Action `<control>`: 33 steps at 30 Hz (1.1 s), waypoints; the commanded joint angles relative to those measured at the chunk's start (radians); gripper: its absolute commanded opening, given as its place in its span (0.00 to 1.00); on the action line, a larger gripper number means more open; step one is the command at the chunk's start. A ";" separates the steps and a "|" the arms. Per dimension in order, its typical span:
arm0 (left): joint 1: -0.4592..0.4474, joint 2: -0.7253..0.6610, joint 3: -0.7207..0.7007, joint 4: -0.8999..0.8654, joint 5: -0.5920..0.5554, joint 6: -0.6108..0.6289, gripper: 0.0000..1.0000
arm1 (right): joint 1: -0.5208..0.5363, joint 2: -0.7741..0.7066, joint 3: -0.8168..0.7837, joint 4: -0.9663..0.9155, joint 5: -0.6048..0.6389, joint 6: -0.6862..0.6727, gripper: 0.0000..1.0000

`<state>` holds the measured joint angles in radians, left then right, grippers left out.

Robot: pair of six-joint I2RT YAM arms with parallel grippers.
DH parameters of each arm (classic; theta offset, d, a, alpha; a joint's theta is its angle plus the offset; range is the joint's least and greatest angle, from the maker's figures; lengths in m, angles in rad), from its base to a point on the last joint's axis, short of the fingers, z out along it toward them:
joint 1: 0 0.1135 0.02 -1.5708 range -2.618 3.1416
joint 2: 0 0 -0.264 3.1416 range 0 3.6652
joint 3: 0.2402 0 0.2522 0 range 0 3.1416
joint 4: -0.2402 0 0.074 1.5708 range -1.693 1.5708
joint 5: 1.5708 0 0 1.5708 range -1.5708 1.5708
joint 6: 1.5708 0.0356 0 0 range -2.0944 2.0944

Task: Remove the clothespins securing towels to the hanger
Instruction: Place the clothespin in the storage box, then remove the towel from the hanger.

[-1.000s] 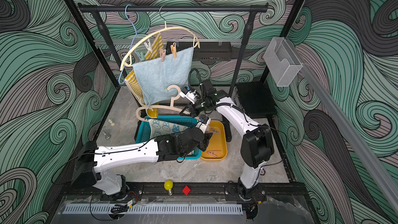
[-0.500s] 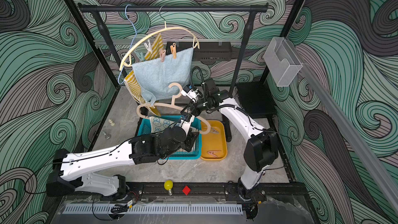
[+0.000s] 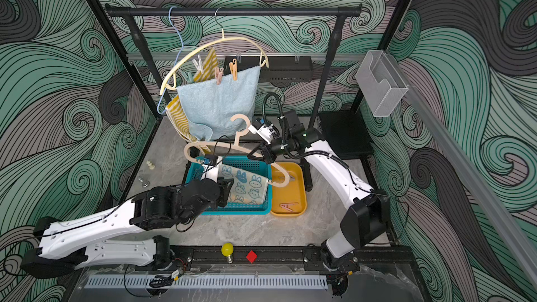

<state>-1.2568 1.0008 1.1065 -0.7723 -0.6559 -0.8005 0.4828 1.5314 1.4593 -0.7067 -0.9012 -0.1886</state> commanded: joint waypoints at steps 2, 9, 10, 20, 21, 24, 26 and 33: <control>0.014 -0.113 -0.040 -0.155 -0.090 -0.114 0.41 | -0.008 -0.077 -0.051 0.054 -0.072 -0.006 0.00; 0.114 -0.322 -0.132 -0.146 -0.010 -0.057 0.44 | -0.022 -0.155 -0.150 0.103 -0.141 -0.009 0.00; 0.136 -0.346 -0.142 -0.141 0.006 -0.050 0.44 | -0.028 -0.157 -0.157 0.103 -0.151 -0.007 0.00; 0.359 -0.313 -0.140 -0.116 0.294 0.093 0.42 | -0.063 -0.132 -0.157 0.084 -0.250 -0.009 0.00; 0.374 -0.308 -0.143 -0.110 0.305 0.108 0.40 | -0.066 -0.132 -0.156 0.080 -0.255 -0.013 0.00; 0.425 -0.300 -0.157 -0.057 0.376 0.167 0.39 | -0.077 -0.132 -0.156 0.071 -0.290 -0.024 0.00; 0.460 -0.293 -0.163 -0.017 0.421 0.202 0.39 | -0.082 -0.130 -0.160 0.072 -0.312 -0.028 0.00; 0.563 -0.260 -0.176 0.081 0.524 0.286 0.38 | -0.087 -0.106 -0.147 0.047 -0.346 -0.047 0.01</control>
<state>-0.7261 0.7322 0.9432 -0.7727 -0.2157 -0.5865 0.4034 1.4120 1.2984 -0.6495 -1.1690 -0.1852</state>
